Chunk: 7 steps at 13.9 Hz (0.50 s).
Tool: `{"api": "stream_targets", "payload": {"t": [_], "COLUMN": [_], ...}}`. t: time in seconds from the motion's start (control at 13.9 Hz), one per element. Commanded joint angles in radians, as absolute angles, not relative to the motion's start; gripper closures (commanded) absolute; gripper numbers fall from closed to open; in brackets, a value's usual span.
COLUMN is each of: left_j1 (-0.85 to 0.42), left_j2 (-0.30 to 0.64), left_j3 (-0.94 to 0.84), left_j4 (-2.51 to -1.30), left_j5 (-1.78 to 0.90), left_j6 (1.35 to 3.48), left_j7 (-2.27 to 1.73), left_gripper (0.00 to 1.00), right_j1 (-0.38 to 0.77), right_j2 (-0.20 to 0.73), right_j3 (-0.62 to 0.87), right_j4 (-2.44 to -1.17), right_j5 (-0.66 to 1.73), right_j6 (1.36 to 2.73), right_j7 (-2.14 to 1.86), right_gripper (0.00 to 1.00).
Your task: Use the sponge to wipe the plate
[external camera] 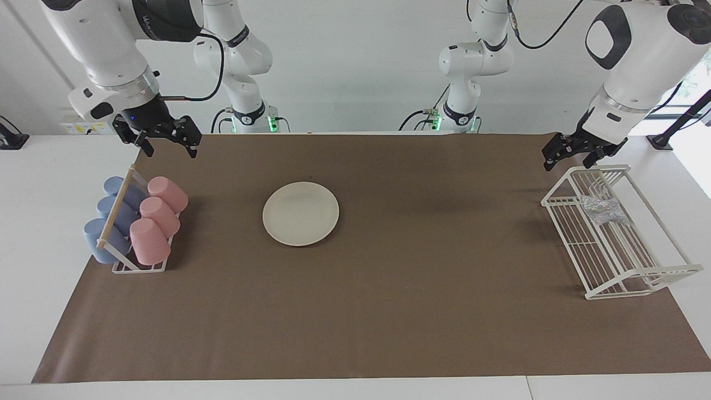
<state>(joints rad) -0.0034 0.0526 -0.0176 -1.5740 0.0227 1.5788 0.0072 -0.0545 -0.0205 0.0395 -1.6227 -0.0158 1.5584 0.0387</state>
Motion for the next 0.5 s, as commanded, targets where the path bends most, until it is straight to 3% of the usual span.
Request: {"api": "stream_targets", "payload": {"t": [0.0, 0.43], "left_j1": [0.009, 0.011], "left_j2": [0.021, 0.009], "left_j3": [-0.026, -0.026], "left_j4": [-1.612, -1.647], "left_j5": [0.037, 0.041], "left_j6": [1.603, 1.653], "left_j7": [0.020, -0.125], "left_gripper": [0.00, 0.00], "right_j1": [-0.058, -0.058], "right_j2": [-0.035, -0.035], "right_j3": [0.046, 0.046], "right_j4": [-1.632, -1.634], "right_j5": [-0.002, -0.002], "right_j6": [1.548, 1.560], "right_j7": [0.063, 0.064], "right_gripper": [0.00, 0.00]}}
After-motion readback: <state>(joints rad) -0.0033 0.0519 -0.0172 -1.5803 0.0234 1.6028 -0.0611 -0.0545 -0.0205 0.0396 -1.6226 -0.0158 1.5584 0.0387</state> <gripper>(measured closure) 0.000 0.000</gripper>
